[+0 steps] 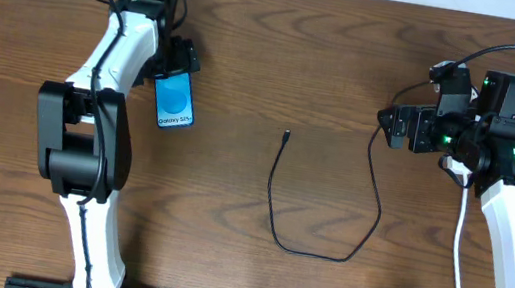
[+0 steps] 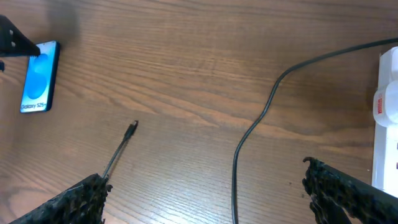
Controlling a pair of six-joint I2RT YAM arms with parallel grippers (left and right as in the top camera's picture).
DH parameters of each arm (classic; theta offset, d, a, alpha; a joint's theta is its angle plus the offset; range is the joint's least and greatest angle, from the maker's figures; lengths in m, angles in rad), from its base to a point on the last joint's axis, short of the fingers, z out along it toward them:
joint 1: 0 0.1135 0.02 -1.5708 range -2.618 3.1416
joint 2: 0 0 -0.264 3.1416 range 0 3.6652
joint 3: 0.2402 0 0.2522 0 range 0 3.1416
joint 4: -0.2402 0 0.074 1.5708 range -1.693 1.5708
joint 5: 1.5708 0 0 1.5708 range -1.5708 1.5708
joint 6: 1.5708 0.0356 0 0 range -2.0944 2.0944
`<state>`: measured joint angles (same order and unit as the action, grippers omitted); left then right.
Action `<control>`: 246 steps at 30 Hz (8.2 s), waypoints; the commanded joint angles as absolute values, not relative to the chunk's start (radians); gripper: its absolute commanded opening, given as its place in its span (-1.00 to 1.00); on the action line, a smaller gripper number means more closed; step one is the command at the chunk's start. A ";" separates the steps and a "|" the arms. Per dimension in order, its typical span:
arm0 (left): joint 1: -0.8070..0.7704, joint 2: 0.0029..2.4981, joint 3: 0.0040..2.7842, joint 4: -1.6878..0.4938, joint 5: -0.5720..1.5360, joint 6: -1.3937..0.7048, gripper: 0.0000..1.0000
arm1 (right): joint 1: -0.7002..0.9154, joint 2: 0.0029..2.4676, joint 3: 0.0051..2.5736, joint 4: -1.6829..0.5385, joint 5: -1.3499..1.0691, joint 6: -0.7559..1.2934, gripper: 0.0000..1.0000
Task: Plug charger to phone and switch on socket
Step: 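Lower the left gripper and grasp the phone's bottom edge, then lift the phone upright with the left gripper and hold it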
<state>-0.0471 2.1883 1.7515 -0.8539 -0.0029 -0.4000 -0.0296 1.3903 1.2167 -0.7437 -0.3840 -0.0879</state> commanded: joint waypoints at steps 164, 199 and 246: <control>-0.080 2.022 1.707 -0.991 1.241 -1.028 0.16 | -0.032 1.388 1.239 -0.786 -0.339 -0.083 0.99; -0.080 2.022 1.707 -1.002 1.092 -1.250 0.03 | -0.032 1.388 1.239 -0.786 -0.339 -0.083 0.98; -0.080 2.022 1.707 -1.095 1.170 -1.281 0.03 | -0.032 1.388 1.239 -0.785 -0.339 -0.083 0.98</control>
